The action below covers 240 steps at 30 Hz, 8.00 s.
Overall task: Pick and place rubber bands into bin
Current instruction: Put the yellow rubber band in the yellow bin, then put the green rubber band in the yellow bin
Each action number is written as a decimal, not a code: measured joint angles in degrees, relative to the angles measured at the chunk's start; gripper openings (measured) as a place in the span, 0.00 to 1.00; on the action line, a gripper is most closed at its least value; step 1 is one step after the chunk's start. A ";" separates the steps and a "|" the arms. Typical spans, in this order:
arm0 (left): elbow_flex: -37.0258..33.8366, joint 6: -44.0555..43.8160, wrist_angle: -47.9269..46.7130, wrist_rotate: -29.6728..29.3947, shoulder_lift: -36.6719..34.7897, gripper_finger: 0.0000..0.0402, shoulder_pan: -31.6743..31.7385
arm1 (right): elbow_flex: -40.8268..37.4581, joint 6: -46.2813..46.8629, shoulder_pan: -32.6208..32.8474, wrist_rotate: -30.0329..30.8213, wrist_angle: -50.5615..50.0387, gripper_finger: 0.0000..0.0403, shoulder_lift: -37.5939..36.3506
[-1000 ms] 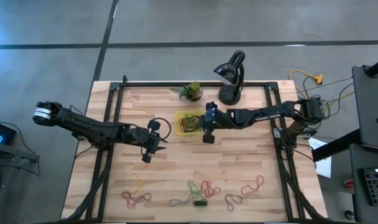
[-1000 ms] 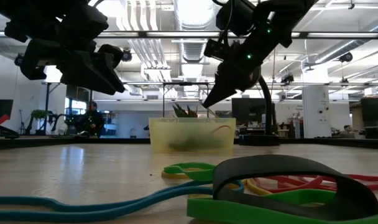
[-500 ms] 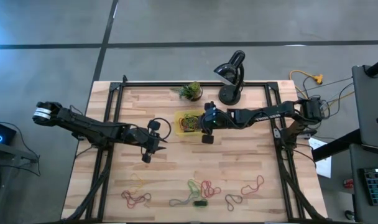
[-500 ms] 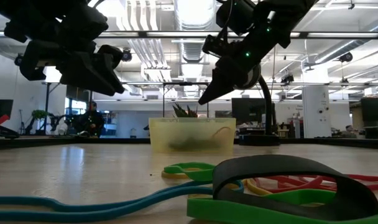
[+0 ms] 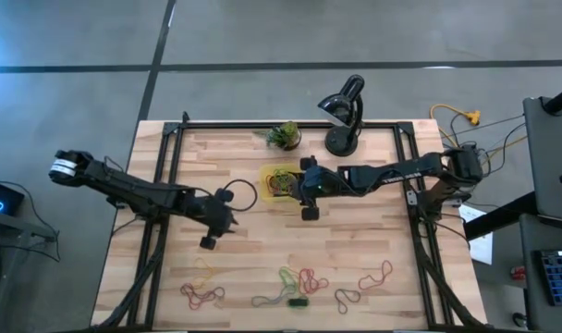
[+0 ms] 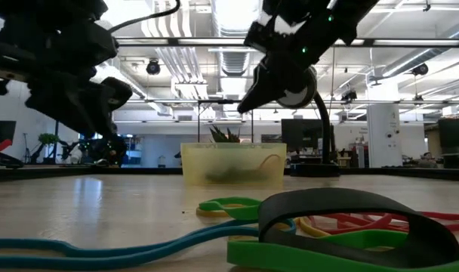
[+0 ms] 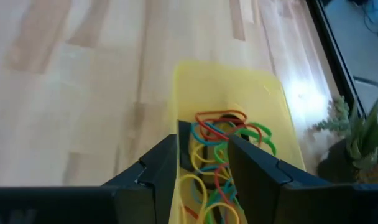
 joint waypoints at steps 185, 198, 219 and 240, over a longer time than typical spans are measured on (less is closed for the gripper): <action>27.07 31.43 15.17 -14.96 34.29 0.00 22.75 | 1.35 1.09 21.09 0.31 -6.43 0.14 -11.40; 27.08 31.19 15.18 -15.11 33.65 0.19 22.75 | 1.35 1.09 21.10 0.31 -6.42 0.14 -11.40; 21.45 20.45 -9.75 -15.09 10.67 0.23 6.97 | -0.32 6.94 21.10 -0.31 -5.72 0.14 -8.78; 2.11 11.18 -3.38 -17.20 -14.14 0.23 -9.66 | 5.28 14.03 21.08 -15.30 3.74 0.14 16.71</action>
